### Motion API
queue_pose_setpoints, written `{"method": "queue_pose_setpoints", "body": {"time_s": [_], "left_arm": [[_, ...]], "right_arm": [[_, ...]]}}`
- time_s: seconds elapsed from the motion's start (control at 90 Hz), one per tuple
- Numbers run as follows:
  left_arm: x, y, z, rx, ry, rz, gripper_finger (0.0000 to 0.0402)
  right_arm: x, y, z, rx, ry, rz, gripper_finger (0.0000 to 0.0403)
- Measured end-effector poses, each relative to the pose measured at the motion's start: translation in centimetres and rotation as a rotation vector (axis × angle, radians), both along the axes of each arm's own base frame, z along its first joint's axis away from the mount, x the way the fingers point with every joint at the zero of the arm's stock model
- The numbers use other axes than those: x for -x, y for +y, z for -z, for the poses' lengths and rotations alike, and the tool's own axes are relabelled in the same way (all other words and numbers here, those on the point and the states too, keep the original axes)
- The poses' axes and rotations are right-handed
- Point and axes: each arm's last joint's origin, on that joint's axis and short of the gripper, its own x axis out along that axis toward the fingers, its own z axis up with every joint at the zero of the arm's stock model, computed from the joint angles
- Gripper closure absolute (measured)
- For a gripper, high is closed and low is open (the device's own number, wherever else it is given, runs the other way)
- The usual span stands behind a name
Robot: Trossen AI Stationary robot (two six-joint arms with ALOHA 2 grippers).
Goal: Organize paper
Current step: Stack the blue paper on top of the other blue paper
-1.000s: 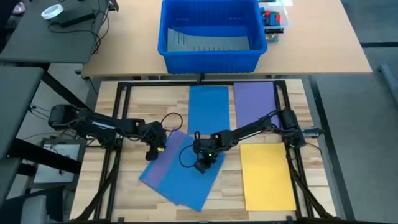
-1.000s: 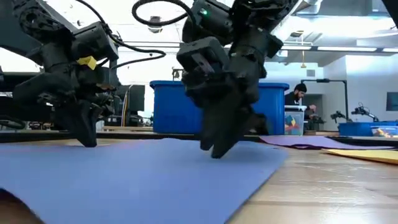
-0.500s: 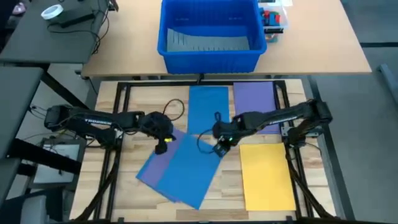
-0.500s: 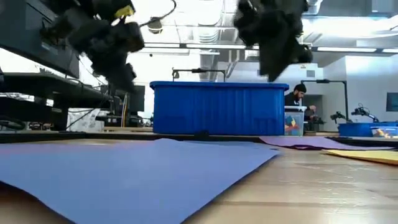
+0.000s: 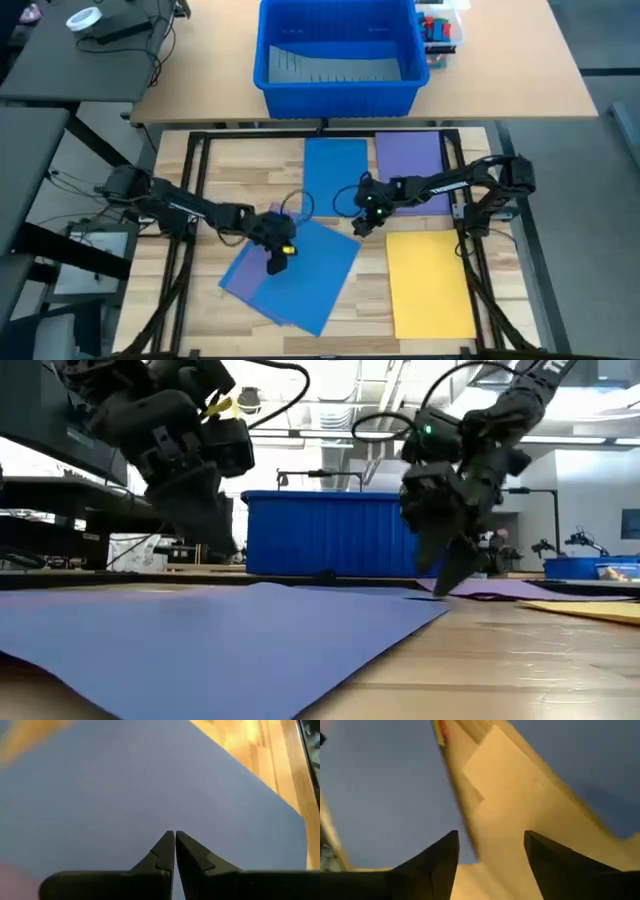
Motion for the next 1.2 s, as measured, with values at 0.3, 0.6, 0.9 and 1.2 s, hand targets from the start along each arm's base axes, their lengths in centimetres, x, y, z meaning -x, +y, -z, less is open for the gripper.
{"method": "queue_pose_setpoints", "body": {"time_s": [0.3,0.6,0.9,1.2], "left_arm": [[-2.9,-1.4,3.1,0.03,0.05,-0.014,0.0402],[-5.1,-1.4,2.7,0.005,0.023,0.003,0.0402],[-5.1,-1.2,2.7,0.011,0.028,-0.003,0.0402],[-2.2,-0.1,-3.0,0.051,0.081,-0.035,0.0402]], "right_arm": [[-2.0,2.1,1.8,-0.037,-0.093,-0.124,0.0182],[-2.2,2.7,1.3,-0.08,-0.181,-0.251,0.0184],[-2.3,2.7,1.1,-0.052,-0.2,-0.301,0.0291],[-2.2,1.0,-6.5,0.119,-0.131,-0.534,0.0401]]}}
